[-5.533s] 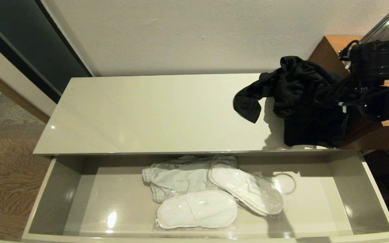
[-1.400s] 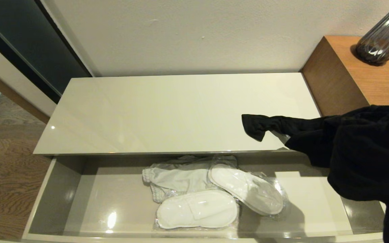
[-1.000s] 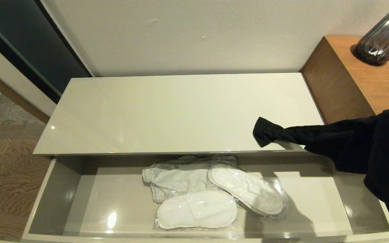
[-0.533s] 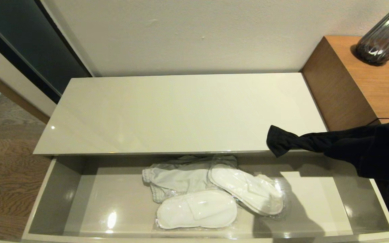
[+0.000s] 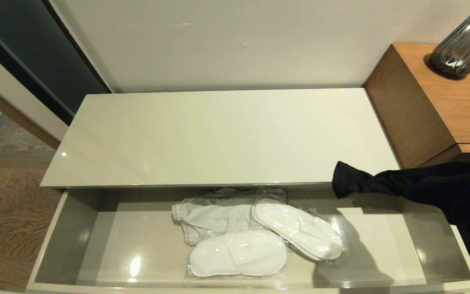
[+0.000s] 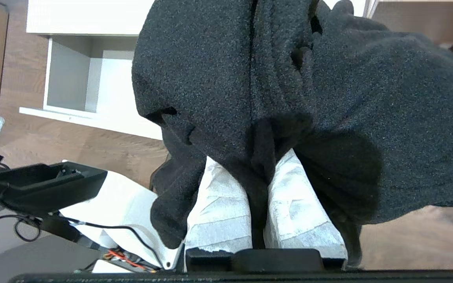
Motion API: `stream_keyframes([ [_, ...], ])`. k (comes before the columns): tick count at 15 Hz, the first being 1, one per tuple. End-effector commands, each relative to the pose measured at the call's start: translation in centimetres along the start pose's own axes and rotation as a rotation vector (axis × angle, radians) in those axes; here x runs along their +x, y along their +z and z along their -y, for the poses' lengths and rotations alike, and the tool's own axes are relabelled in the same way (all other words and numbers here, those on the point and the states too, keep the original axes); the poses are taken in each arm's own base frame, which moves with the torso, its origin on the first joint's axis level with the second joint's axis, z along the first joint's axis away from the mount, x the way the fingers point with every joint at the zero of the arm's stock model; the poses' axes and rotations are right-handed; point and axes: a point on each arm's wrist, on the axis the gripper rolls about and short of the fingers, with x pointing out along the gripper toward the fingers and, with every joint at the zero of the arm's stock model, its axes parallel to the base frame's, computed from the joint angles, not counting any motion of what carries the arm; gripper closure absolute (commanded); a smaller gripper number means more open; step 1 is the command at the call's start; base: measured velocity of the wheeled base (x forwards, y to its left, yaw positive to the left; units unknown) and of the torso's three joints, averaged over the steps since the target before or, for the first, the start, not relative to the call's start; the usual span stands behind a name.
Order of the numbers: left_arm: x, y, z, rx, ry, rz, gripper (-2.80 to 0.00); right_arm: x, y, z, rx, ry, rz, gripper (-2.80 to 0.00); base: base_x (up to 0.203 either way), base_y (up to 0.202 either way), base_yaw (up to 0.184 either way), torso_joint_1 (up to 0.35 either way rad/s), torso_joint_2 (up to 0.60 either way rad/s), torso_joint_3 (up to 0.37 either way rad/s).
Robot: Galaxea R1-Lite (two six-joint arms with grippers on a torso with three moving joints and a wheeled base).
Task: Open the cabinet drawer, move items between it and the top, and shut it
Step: Put the T-shirt in the drawer
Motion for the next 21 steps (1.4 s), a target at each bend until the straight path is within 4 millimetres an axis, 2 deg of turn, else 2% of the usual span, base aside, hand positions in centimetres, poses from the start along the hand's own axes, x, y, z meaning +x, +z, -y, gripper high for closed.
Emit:
stream_keyframes([
  [1, 0.0, 0.0, 0.0, 0.0, 0.001, -0.002, 0.0, -1.1, -0.6, 0.1, -0.007, 0.008, 0.027, 0.0, 0.0, 0.0, 0.0, 0.0, 0.0, 0.0],
  [3, 0.0, 0.0, 0.0, 0.002, 0.001, -0.002, 0.0, -1.4, -0.8, 0.1, -0.009, 0.009, 0.035, 0.0, 0.0, 0.0, 0.0, 0.0, 0.0, 0.0],
  [9, 0.0, 0.0, 0.0, 0.008, 0.001, -0.002, 0.0, -0.8, -1.4, 0.0, 0.0, 0.052, -0.044, 0.0, 0.0, 0.0, 0.0, 0.0, 0.0, 0.0],
  [13, 0.0, 0.0, 0.0, 0.005, 0.002, -0.002, 0.0, 0.6, -2.4, 0.3, 0.013, 0.058, -0.141, 0.0, 0.0, 0.0, 0.0, 0.0, 0.0, 0.0],
  [16, 0.0, 0.0, 0.0, 0.0, 0.001, -0.001, 0.0, 3.6, -3.6, 0.6, 0.039, 0.053, -0.225, 0.0, 0.0, 0.0, 0.0, 0.0, 0.0, 0.0],
  [21, 0.0, 0.0, 0.0, 0.0, 0.001, -0.001, 0.0, 10.0, -4.5, 1.0, 0.058, 0.073, -0.215, 0.0, 0.0, 0.0, 0.0, 0.0, 0.0, 0.0],
])
